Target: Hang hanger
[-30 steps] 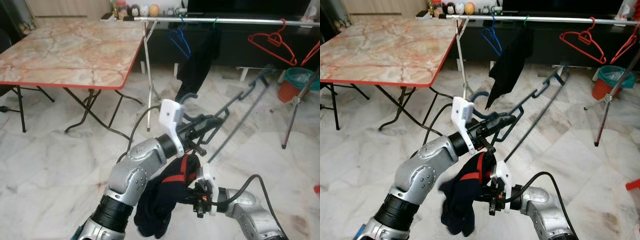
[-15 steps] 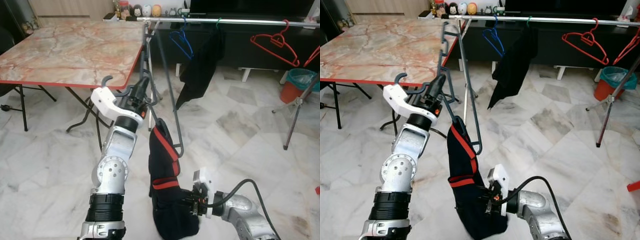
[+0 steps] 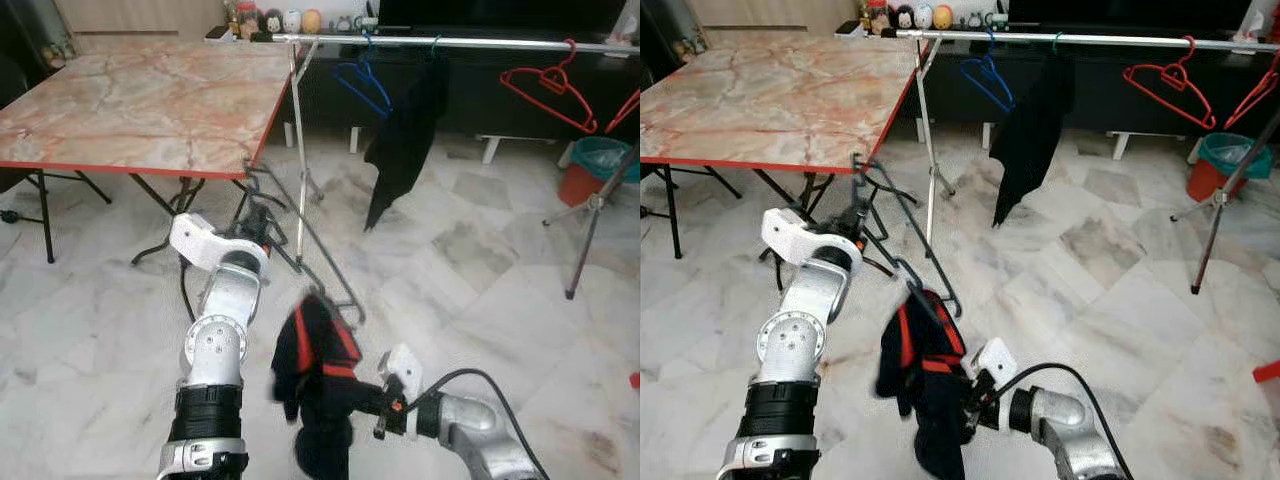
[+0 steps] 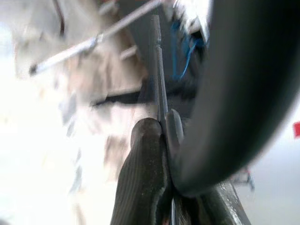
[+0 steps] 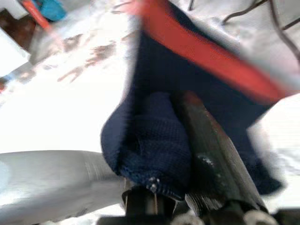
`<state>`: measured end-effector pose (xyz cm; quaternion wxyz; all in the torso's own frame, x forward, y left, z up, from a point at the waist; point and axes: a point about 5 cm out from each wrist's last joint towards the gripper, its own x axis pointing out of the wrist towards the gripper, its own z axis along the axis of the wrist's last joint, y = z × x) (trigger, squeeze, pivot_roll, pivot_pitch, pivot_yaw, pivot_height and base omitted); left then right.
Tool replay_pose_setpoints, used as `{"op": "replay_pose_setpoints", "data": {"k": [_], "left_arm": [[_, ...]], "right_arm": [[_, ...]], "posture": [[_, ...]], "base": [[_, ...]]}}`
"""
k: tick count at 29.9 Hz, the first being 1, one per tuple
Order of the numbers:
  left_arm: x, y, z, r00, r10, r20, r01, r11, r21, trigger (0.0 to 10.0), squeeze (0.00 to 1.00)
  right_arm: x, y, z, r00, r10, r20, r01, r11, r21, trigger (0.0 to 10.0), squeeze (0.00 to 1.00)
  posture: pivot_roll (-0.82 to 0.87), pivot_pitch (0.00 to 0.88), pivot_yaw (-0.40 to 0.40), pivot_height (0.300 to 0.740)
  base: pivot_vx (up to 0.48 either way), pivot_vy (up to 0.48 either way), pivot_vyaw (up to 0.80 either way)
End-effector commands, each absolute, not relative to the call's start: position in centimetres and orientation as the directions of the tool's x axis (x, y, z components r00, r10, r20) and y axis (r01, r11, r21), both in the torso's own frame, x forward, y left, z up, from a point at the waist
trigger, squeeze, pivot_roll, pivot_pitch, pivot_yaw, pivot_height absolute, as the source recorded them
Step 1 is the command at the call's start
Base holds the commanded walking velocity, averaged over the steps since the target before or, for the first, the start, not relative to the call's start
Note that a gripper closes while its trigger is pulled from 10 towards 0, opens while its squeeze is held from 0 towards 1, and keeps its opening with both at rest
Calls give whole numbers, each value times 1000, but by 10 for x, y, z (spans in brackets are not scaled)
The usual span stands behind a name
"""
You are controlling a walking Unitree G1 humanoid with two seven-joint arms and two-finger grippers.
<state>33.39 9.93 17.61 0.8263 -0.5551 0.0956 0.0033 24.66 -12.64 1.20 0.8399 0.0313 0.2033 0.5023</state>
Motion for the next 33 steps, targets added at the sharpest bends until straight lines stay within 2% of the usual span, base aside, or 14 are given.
{"op": "replay_pose_setpoints", "data": {"k": [1, 4, 5, 6, 7, 8, 11, 12, 15, 17, 23, 28, 31, 33], "left_arm": [[329, 28, 218, 946, -311, -89, -20, 218, -976, 10000, 0], [327, 24, 217, 932, -353, -79, 5, 232, -973, 10000, 0], [324, 19, 221, 907, -420, -25, 105, 286, -952, 10000, 0], [317, 16, 234, 851, -511, 123, 395, 468, -790, 10000, 0], [317, 16, 234, 851, -511, 123, 395, 468, -790, 10000, 0], [315, 22, 238, 821, -541, 183, 541, 634, -553, 10000, 0], [319, 38, 236, 841, -499, 207, 540, 774, -329, 10000, 0], [325, 57, 229, 871, -454, 187, 490, 828, -274, 10000, 0], [332, 84, 216, 910, -389, 140, 407, 904, -133, 10000, 0], [335, 99, 208, 930, -350, 110, 361, 927, -104, 10000, 0], [338, 146, 207, 979, -140, 147, 177, 943, -283, 10000, 0], [333, 160, 195, 977, -164, 139, 163, 986, 15, 10000, 0], [324, 174, 156, 984, -177, 15, 167, 950, 263, 10000, 0], [312, 190, 121, 987, -136, -87, 156, 944, 291, 10000, 0]], "right_arm": [[251, -124, 15, 431, 849, -304, -838, 502, 214, 0, 0], [253, -123, 13, 436, 846, -308, -837, 507, 208, 0, 0], [253, -123, 13, 436, 845, -308, -836, 508, 208, 0, 0], [253, -123, 11, 449, 836, -314, -830, 521, 200, 0, 0], [253, -123, 11, 449, 836, -314, -830, 521, 200, 0, 0], [255, -125, 8, 483, 814, -323, -812, 554, 182, 0, 0], [258, -128, 7, 527, 783, -330, -788, 596, 154, 0, 0], [260, -133, 6, 574, 752, -325, -758, 638, 138, 0, 0], [264, -140, 6, 637, 697, -329, -707, 698, 111, 0, 0], [266, -144, 6, 663, 672, -329, -684, 723, 99, 0, 0], [268, -145, 5, 695, 646, -314, -654, 751, 97, 0, 0], [273, -148, 9, 757, 582, -296, -597, 801, 48, 0, 0], [285, -159, 14, 853, 443, -278, -460, 888, 4, 0, 0], [292, -171, 19, 914, 310, -262, -327, 945, -26, 0, 0]], "posture": [[53, 37, 32, 740], [52, 36, 33, 740], [52, 36, 33, 740], [51, 37, 33, 740], [51, 37, 33, 740], [51, 37, 33, 740], [50, 37, 34, 740], [50, 39, 34, 740], [52, 41, 35, 740], [52, 43, 34, 740], [55, 45, 31, 740], [56, 42, 30, 740], [53, 35, 32, 740], [50, 28, 32, 740]], "base": [[0, 0, 0], [0, 0, 0], [0, 0, 0], [0, 0, 0], [0, 0, 0], [0, 0, 0], [0, 0, 0], [0, 0, 0], [0, 0, 0], [0, 0, 0], [0, 0, 0], [0, 0, 0], [0, 0, 0], [0, 0, 0]]}}
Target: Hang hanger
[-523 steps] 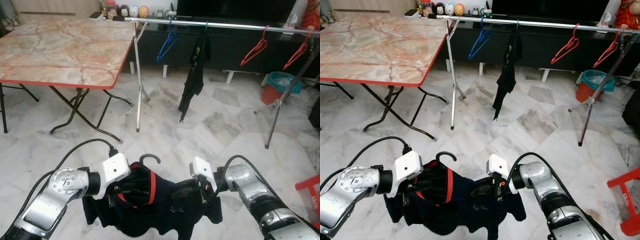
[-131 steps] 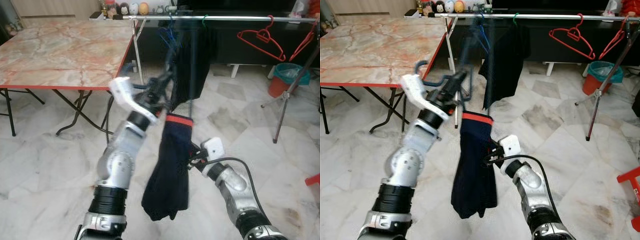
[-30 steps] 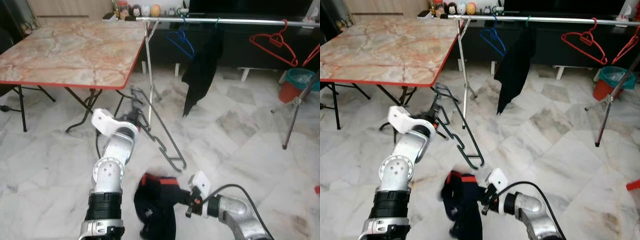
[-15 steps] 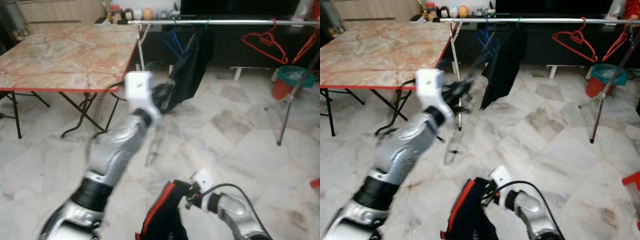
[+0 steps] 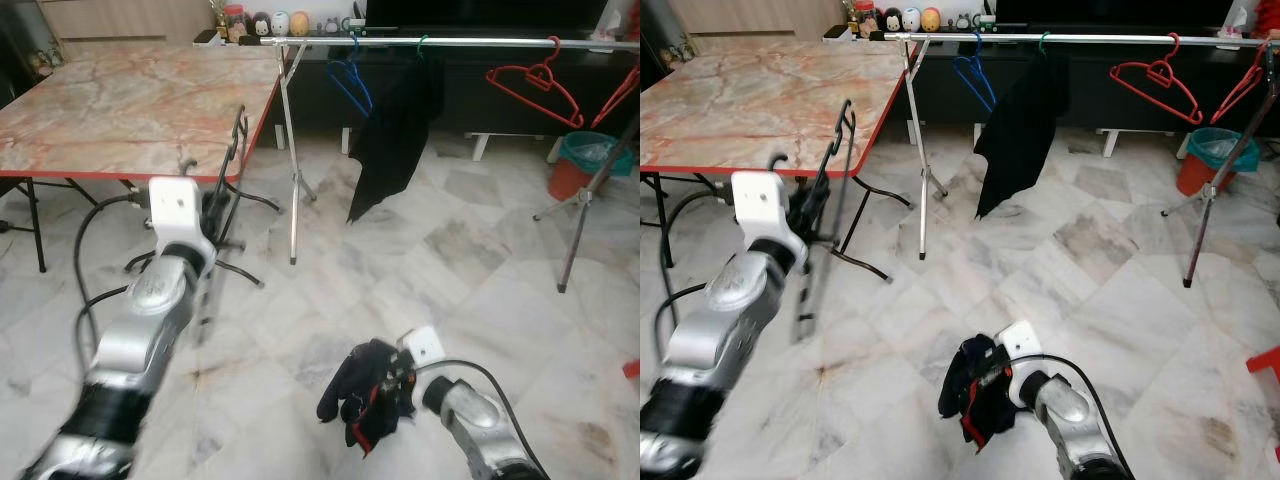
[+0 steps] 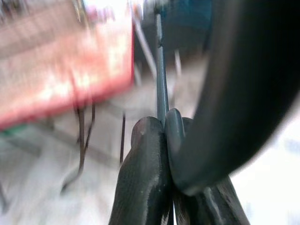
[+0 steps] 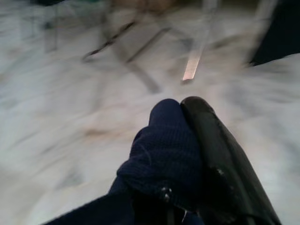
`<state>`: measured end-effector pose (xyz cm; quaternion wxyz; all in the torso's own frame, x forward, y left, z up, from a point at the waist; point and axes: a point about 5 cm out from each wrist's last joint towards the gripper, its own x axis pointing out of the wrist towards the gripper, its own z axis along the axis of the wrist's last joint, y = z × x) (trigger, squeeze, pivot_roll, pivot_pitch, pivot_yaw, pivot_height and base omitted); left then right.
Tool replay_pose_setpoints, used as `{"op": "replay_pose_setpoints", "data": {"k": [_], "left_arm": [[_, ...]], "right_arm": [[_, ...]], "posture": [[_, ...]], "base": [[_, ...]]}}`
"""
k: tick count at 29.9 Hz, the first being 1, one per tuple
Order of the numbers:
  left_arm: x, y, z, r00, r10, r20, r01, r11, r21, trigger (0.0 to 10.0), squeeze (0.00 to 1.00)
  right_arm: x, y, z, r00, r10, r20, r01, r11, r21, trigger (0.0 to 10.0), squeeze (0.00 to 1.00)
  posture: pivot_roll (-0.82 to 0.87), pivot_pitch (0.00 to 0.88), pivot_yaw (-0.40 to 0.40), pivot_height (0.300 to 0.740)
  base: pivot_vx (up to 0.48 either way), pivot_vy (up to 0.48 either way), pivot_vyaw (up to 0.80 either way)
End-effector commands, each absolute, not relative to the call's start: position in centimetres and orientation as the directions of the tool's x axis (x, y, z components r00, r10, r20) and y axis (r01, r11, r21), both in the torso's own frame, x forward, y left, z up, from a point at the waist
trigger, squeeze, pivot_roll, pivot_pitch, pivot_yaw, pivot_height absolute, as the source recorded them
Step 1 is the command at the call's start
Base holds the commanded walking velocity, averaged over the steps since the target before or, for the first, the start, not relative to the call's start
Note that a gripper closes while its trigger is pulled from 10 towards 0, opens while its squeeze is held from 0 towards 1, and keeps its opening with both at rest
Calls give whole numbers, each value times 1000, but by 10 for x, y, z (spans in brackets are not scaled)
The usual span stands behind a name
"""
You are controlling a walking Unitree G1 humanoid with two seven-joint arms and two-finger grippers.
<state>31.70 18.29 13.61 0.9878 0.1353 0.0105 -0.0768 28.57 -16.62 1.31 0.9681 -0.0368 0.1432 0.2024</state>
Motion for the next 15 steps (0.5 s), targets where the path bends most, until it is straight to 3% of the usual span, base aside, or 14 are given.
{"op": "replay_pose_setpoints", "data": {"k": [1, 5, 12, 13, 14, 15], "left_arm": [[312, 190, 121, 987, -136, -87, 156, 944, 291, 10000, 0], [284, 215, 68, 971, -24, -239, 84, 967, 242, 10000, 0], [268, 213, 51, 968, -25, -248, 56, 991, 120, 10000, 0], [267, 213, 47, 967, -22, -255, 47, 995, 91, 10000, 0], [267, 213, 47, 967, -22, -255, 47, 995, 91, 10000, 0], [266, 212, 45, 966, -26, -258, 48, 996, 78, 10000, 0]], "right_arm": [[292, -171, 19, 914, 310, -262, -327, 945, -26, 0, 0], [296, -198, 22, 969, 52, -240, -48, 999, 21, 0, 0], [293, -199, 19, 972, -36, -231, 47, 998, 42, 0, 0], [293, -197, 19, 972, -42, -232, 54, 998, 44, 1412, 0], [293, -197, 19, 972, -42, -232, 54, 998, 44, 1412, 0], [293, -197, 19, 971, -47, -233, 58, 997, 41, 4000, 0]], "posture": [[50, 28, 32, 740], [41, 18, 32, 740], [45, 6, 31, 740], [41, 0, 34, 740], [41, 0, 34, 740], [38, 0, 35, 740]], "base": [[0, 0, 0], [0, 0, 0], [0, 0, 0], [0, 0, 0], [0, 0, 0], [0, 0, 0]]}}
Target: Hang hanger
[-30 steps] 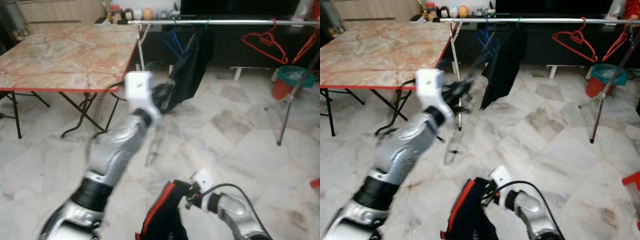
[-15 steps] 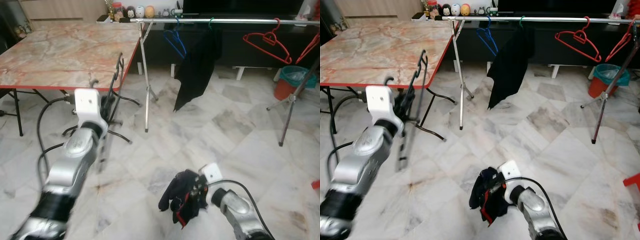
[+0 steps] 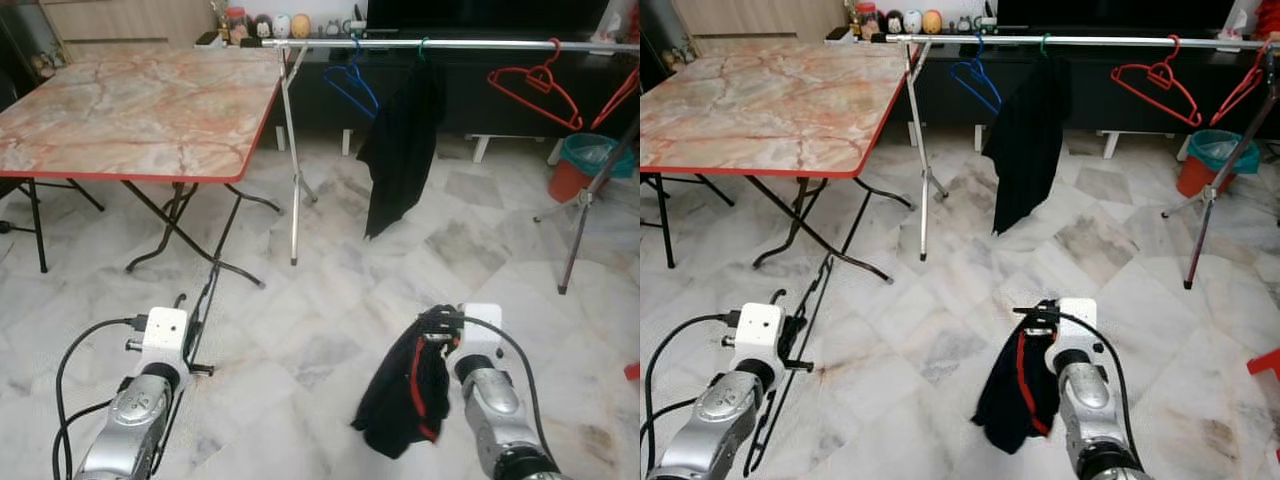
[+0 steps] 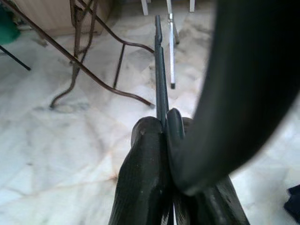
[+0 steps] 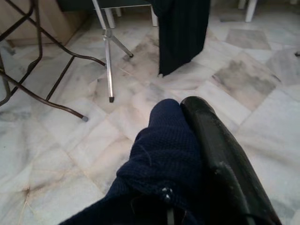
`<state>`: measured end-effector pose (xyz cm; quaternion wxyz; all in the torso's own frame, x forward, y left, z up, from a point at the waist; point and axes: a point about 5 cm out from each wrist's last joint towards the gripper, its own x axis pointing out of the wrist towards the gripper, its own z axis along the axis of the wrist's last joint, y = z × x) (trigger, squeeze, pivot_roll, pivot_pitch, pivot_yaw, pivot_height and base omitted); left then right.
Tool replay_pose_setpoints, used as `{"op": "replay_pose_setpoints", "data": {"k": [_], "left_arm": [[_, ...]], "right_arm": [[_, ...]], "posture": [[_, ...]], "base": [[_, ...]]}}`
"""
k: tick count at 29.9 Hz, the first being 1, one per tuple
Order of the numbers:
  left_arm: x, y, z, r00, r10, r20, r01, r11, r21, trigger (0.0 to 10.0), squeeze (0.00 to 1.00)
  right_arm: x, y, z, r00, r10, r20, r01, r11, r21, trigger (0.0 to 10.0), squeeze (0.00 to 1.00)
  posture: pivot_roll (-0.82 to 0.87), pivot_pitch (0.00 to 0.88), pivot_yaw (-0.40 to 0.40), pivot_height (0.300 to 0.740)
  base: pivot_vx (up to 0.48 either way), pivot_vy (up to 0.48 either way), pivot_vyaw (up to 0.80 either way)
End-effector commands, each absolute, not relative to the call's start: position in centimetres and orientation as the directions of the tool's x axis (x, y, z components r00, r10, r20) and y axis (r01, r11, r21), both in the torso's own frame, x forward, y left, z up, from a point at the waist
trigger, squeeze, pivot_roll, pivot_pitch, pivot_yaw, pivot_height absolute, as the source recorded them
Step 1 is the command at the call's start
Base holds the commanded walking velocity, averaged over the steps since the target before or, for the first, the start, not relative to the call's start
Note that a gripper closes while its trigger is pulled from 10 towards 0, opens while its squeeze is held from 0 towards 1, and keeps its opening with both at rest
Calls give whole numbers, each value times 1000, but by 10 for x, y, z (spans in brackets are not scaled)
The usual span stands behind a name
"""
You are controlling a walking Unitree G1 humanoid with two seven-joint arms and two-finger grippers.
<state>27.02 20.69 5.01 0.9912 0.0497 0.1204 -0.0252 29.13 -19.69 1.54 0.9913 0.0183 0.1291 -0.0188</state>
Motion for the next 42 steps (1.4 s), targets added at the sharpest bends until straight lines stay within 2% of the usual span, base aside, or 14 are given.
{"op": "replay_pose_setpoints", "data": {"k": [1, 16, 42], "left_arm": [[265, 209, 42, 968, -40, -246, 54, 997, 51, 10000, 0], [270, 203, 34, 973, -14, -232, 8, 1000, -27, 10000, 0], [280, 199, 38, 979, -32, -202, 30, 999, -15, 10000, 0]], "right_arm": [[295, -196, 21, 973, -67, -221, 77, 996, 35, 10000, 0], [298, -194, 25, 977, -96, -188, 104, 994, 32, 10000, 0], [303, -184, 30, 983, -78, -164, 84, 996, 28, 10000, 0]], "posture": [[34, 1, 38, 740], [24, 34, 39, 740], [33, 34, 41, 740]], "base": [[0, 0, 0], [0, 0, 0], [0, 455, 0]]}}
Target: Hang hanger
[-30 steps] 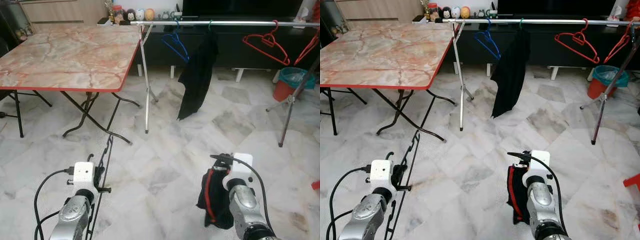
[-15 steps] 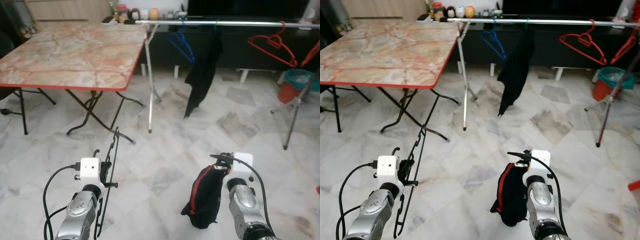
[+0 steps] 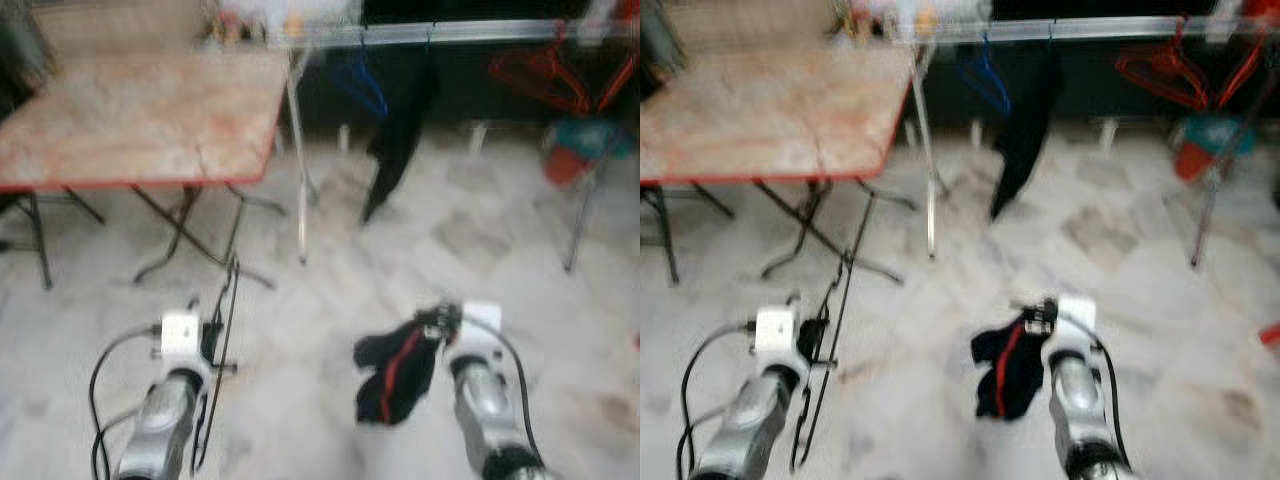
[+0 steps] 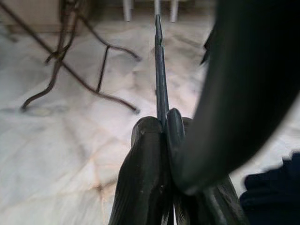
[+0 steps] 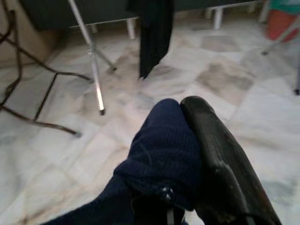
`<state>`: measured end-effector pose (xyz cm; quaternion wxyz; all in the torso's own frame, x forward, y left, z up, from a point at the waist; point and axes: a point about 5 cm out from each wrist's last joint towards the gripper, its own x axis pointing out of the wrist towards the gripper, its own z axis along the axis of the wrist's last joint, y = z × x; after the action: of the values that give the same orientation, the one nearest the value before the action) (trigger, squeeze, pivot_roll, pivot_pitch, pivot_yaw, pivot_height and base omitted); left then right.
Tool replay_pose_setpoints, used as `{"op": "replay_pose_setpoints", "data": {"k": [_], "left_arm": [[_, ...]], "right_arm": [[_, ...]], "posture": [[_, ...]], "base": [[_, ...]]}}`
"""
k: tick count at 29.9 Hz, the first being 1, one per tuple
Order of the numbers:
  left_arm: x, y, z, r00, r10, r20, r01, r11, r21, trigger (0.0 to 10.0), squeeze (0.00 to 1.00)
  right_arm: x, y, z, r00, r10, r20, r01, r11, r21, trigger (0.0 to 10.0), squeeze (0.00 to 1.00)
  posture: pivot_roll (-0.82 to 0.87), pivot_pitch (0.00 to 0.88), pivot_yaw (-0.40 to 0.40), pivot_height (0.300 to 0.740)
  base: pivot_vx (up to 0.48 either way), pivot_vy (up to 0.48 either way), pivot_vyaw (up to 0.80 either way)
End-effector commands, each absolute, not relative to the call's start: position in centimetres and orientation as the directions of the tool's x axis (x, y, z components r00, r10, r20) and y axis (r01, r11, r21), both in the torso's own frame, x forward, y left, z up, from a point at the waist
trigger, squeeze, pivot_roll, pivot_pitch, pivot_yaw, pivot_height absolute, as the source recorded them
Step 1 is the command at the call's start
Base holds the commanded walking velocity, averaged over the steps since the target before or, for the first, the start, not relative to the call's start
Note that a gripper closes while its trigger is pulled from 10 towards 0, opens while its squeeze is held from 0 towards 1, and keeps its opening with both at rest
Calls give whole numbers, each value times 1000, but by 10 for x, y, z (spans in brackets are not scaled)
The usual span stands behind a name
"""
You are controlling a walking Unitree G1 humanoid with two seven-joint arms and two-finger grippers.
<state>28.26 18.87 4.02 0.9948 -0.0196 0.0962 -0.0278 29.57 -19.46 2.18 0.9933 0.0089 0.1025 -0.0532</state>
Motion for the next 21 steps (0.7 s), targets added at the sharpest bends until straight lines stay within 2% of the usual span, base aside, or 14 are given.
{"op": "replay_pose_setpoints", "data": {"k": [1, 18, 21], "left_arm": [[280, 199, 38, 979, -32, -202, 30, 999, -13, 10000, 0], [278, 202, 38, 980, -31, -198, 31, 1000, 0, 10000, 0], [279, 201, 38, 980, -32, -196, 33, 999, 0, 10000, 0]], "right_arm": [[303, -183, 30, 984, -77, -163, 83, 996, 29, 10000, 0], [302, -180, 29, 985, -54, -162, 54, 999, -5, 10000, 0], [303, -179, 31, 988, -40, -146, 37, 999, -25, 10000, 0]], "posture": [[33, 34, 41, 740], [47, 26, 40, 740], [49, 22, 39, 740]], "base": [[0, 480, 0], [0, 480, 0], [0, 480, 721]]}}
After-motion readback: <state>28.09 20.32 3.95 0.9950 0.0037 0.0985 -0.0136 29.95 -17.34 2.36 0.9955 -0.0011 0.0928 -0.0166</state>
